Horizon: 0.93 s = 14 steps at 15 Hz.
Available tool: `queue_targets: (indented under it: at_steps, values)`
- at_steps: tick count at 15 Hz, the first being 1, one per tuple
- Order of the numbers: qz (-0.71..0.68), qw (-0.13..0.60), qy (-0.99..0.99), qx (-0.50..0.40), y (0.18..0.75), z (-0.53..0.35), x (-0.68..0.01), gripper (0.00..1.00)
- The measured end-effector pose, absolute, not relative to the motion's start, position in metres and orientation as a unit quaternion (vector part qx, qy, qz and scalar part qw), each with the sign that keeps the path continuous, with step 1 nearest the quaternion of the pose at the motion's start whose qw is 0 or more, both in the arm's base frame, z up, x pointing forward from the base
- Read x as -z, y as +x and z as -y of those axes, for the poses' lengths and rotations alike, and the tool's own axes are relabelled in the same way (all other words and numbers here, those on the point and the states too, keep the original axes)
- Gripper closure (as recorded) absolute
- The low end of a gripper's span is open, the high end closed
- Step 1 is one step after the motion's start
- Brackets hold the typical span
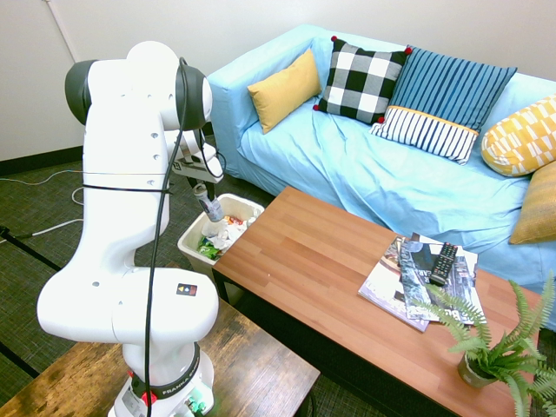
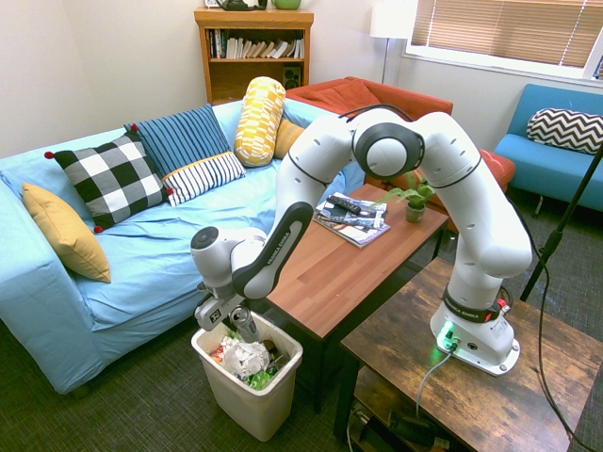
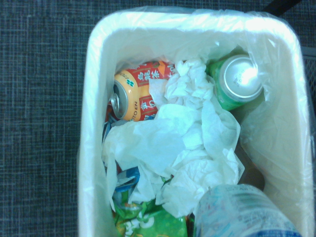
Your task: Throw the can in the trash bin
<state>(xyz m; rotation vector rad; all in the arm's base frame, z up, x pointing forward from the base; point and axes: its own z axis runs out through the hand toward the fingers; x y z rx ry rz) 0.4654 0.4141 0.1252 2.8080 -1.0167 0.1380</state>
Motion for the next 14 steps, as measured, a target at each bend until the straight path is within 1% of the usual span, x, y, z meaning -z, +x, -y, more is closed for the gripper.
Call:
queue_targets:
  at_steps: [1, 5, 14]
  values:
    - [0.345, 0.076, 0.935, -0.044, 0.468, -0.409, -0.113, 0.00]
    - [0.352, 0.070, 0.933, -0.035, 0.470, -0.401, -0.090, 0.00]
    - [0.353, 0.073, 0.932, -0.048, 0.470, -0.400, -0.089, 0.00]
